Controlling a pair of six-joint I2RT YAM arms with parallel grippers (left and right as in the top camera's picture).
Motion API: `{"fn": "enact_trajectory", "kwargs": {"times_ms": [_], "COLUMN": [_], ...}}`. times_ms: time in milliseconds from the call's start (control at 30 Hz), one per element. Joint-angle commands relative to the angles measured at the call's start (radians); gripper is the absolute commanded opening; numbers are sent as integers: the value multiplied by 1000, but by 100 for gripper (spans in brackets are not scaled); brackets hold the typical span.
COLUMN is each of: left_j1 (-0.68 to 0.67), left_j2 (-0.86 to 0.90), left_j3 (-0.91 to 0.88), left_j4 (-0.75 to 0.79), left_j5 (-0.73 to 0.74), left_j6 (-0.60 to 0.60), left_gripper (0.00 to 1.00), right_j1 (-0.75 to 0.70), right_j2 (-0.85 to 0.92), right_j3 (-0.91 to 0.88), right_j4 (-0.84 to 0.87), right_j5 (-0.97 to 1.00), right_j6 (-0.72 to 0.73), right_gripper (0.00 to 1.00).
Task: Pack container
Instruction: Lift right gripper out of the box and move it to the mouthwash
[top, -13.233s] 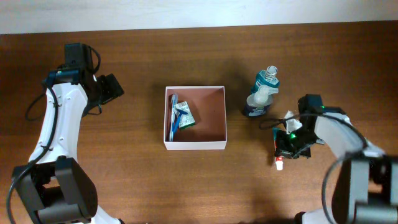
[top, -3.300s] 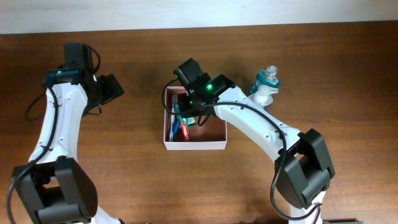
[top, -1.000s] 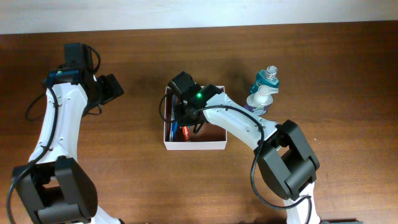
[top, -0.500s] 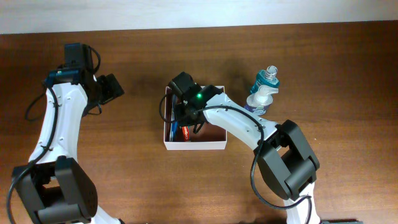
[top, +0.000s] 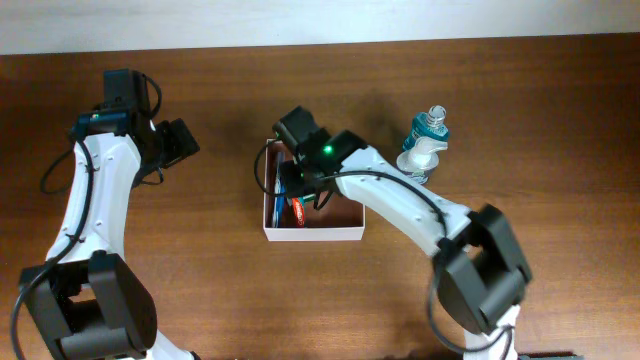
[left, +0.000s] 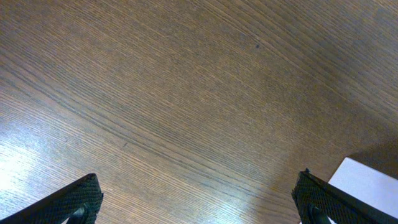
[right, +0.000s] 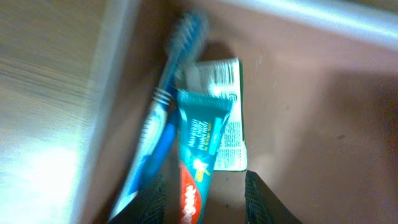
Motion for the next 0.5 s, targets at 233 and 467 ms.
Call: {"fn": "enact_trajectory", "kwargs": {"times_ms": [233,467], "left_j1": [3,3], "left_j2": [-23,-23], "left_j3": [14,14], "left_j4": [-1,-1], "left_j5": [-8,-8], "left_j6": [5,5], "left_gripper": [99,99], "right_j1": [-11,-143], "right_j2": [-224,-273], "right_j3": [36,36], "right_j4": [-70,-206], "right_j5": [95,142], "right_j6": [-45,-41], "right_gripper": [38,42]}}
